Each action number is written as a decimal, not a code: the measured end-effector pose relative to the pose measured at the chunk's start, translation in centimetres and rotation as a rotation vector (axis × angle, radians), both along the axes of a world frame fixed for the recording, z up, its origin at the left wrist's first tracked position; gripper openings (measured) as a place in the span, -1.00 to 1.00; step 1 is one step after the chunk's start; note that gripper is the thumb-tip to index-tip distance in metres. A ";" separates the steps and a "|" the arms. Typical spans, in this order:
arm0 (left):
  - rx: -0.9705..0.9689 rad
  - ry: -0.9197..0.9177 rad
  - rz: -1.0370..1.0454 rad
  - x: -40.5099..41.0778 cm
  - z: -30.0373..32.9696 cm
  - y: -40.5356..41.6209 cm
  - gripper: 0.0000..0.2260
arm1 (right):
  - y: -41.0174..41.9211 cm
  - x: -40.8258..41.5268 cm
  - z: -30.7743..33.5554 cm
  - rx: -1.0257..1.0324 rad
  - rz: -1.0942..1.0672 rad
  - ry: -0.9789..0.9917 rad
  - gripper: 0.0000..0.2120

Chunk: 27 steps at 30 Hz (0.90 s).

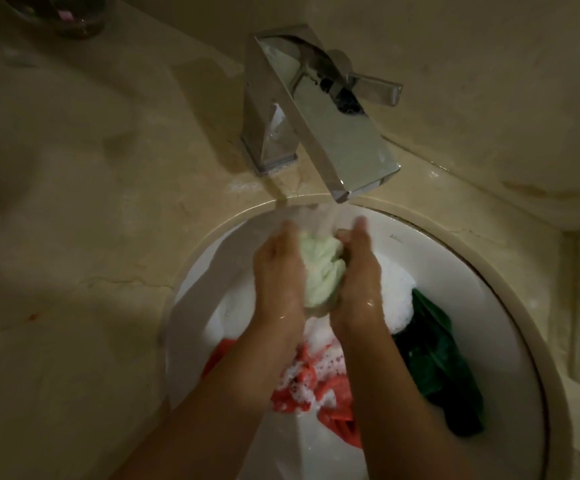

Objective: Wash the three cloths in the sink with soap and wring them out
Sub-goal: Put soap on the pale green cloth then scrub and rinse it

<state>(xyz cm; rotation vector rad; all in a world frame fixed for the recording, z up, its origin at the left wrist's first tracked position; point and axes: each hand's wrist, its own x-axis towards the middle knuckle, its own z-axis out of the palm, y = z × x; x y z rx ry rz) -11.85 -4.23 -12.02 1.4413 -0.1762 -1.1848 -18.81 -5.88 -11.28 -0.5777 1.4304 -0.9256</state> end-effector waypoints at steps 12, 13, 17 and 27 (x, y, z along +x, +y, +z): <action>-0.058 -0.047 0.009 1.5 0.1 3.0 -0.92 | 1.6 -3.9 -0.1 -0.075 -0.018 -0.324 -0.81; -0.028 -0.008 -0.054 1.4 0.0 3.2 -0.91 | 1.6 -3.9 0.3 -0.128 -0.025 -0.288 -0.74; 0.038 0.289 -0.184 -0.3 0.4 3.6 -0.67 | 2.1 -2.3 1.6 -0.129 -0.016 -0.474 -0.44; -0.155 -0.398 -0.247 0.0 1.6 2.7 -0.68 | 1.4 0.6 2.1 0.150 0.027 -0.204 -0.68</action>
